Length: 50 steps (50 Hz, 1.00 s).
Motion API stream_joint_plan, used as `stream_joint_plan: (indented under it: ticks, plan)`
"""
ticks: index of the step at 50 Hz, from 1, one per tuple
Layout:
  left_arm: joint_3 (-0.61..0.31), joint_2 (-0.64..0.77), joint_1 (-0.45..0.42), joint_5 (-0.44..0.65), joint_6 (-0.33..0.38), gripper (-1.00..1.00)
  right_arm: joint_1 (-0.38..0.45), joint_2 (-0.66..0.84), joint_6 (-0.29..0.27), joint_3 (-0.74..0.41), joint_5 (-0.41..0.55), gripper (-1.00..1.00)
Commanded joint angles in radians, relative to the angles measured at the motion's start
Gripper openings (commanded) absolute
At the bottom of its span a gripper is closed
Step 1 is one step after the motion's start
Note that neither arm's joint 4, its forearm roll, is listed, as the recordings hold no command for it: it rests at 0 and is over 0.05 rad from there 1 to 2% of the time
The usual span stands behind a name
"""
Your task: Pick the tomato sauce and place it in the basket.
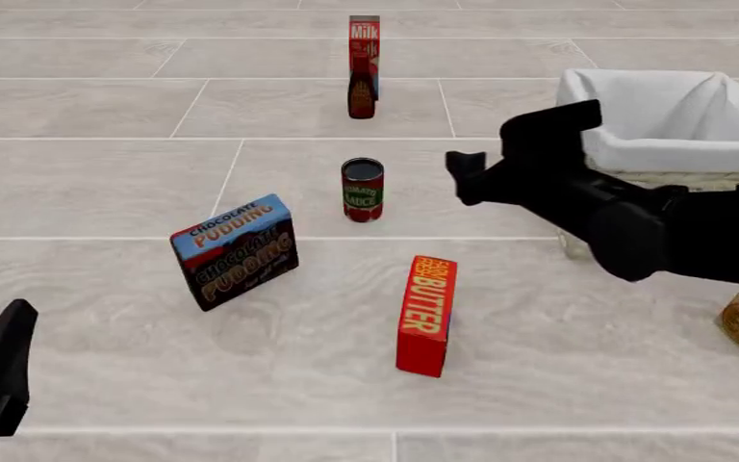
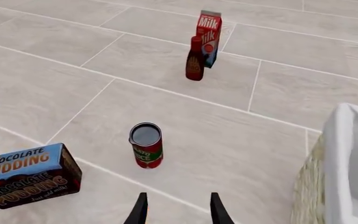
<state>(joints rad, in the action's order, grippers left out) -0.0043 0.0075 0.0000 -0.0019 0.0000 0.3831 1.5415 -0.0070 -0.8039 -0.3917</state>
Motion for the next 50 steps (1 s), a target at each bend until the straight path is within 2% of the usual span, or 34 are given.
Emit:
stream_joint_plan:
  ticks: [1, 50]
  plan:
    - [0.0, 0.0, 0.0, 0.0, 0.0, 1.0, 0.012, 0.042, -0.001, -0.031, -0.001, 1.0]
    - [0.0, 0.0, 0.0, 0.0, 0.0, 1.0, 0.077, 0.177, -0.03, -0.169, 0.02, 1.0]
